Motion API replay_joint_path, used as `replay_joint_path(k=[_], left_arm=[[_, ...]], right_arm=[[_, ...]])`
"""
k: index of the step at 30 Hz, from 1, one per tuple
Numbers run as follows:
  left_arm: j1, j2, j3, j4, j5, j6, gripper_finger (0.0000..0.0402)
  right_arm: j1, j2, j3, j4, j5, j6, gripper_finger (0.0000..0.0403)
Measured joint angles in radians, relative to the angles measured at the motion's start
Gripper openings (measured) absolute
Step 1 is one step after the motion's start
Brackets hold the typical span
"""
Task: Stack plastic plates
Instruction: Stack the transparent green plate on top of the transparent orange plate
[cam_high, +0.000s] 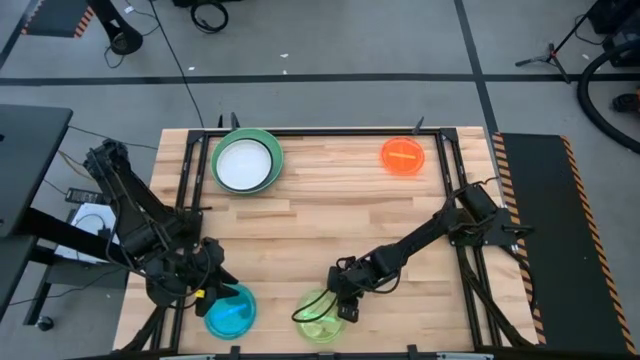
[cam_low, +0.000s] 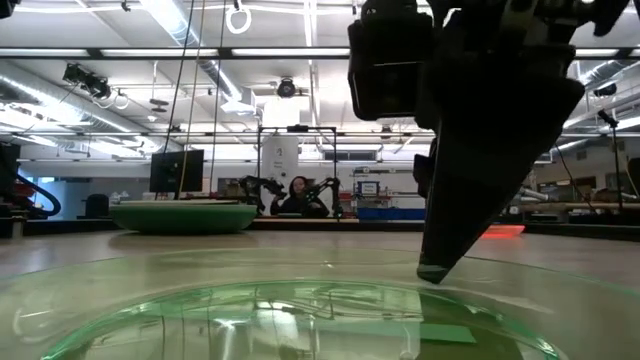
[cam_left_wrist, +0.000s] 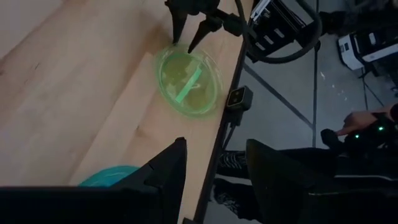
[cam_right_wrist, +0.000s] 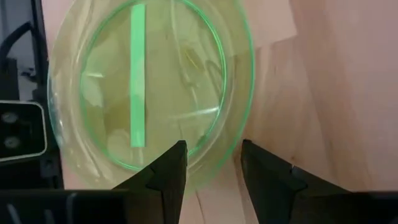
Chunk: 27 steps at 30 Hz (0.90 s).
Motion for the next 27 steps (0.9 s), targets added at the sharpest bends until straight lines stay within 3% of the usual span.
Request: replay_joint_path(k=[6,14,17,22,27], left_arm=[[-0.036,0.000,0.000,0.002,0.000,-0.065,0.0173],[-0.127,0.000,0.000,0.041,-0.043,-0.162,0.0173],[-0.163,0.015,0.000,0.063,-0.069,-0.183,0.0173],[-0.207,0.069,0.001,0.112,-0.112,-0.203,0.0173],[-0.234,0.146,0.002,0.170,-0.115,-0.270,0.0173]], right_arm=[[0.000,0.006,0.001,-0.014,0.033,0.060,0.0139],[-0.013,0.004,0.001,-0.035,0.031,0.222,0.0015],[-0.034,-0.024,0.008,-0.057,0.004,0.285,0.0012],[-0.104,-0.175,0.034,-0.224,0.050,0.354,0.0006],[-0.240,-0.439,0.035,-0.510,0.115,0.424,0.0004]])
